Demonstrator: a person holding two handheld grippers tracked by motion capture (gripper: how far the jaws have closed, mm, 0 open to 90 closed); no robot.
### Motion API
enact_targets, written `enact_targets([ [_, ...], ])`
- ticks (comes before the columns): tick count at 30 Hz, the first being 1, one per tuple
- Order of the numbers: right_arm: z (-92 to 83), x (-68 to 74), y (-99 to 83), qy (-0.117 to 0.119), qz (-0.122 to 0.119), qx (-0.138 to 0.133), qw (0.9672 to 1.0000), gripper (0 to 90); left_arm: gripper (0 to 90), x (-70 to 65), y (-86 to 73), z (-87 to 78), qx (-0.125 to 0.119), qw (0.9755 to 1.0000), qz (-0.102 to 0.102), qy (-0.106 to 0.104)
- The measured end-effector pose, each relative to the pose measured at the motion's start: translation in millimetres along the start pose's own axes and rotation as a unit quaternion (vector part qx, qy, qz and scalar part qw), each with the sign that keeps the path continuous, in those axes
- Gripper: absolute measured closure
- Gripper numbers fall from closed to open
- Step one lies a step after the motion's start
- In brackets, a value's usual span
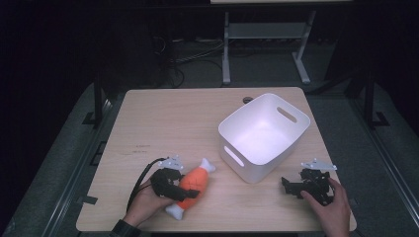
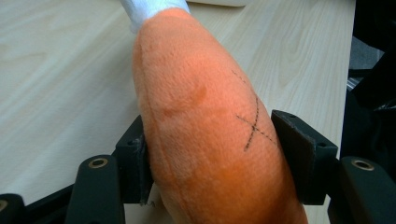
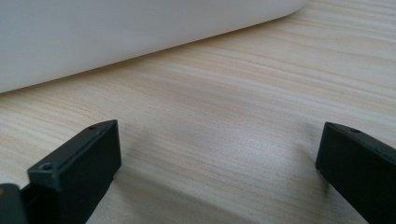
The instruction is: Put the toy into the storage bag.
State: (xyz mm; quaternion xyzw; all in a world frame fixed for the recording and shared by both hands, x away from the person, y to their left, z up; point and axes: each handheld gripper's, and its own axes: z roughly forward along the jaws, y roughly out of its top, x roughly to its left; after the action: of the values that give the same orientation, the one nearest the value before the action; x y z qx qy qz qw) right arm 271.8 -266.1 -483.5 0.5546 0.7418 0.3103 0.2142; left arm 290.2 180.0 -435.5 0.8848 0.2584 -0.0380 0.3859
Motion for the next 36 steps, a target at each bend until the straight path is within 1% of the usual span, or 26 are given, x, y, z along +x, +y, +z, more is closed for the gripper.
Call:
enact_targets([
  [2,0.0,0.0,0.0,0.0,0.0,0.0,1.0,0.0,35.4,2.0,1.3,-4.6,-0.002,1.0,0.003,0.001],
  [5,0.0,0.0,0.0,0.0,0.0,0.0,1.0,0.0,35.5,5.7,3.0,-11.0,-0.009,1.0,0.003,0.0],
  [8,0.0,0.0,0.0,0.0,0.0,0.0,1.0,0.0,35.6,8.4,6.2,-15.7,-0.008,0.9999,0.01,0.005],
  [9,0.1,0.0,0.0,0.0,0.0,0.0,1.0,0.0,35.6,8.3,7.4,-17.3,-0.009,0.9999,0.008,0.005],
  [11,0.0,0.0,0.0,0.0,0.0,0.0,1.0,0.0,35.7,9.2,10.0,-20.0,-0.012,0.9998,0.012,0.007],
  [13,0.0,0.0,0.0,0.0,0.0,0.0,1.0,0.0,35.8,9.7,13.6,-23.0,-0.014,0.9998,0.011,0.008],
  [18,0.0,0.0,0.0,0.0,0.0,0.0,1.0,0.0,36.0,12.3,24.4,-32.3,-0.018,0.9995,0.023,0.014],
  [22,0.0,0.0,0.0,0.0,0.0,0.0,1.0,0.0,36.1,15.0,32.8,-40.3,-0.028,0.9992,0.025,0.017],
  [26,0.0,0.0,0.0,0.0,0.0,0.0,1.0,0.0,36.2,17.1,40.5,-47.1,-0.032,0.9988,0.031,0.018],
  [36,0.1,0.0,0.0,0.0,0.0,0.0,1.0,0.0,36.3,20.1,58.8,-53.5,-0.031,0.9985,0.04,0.019],
])
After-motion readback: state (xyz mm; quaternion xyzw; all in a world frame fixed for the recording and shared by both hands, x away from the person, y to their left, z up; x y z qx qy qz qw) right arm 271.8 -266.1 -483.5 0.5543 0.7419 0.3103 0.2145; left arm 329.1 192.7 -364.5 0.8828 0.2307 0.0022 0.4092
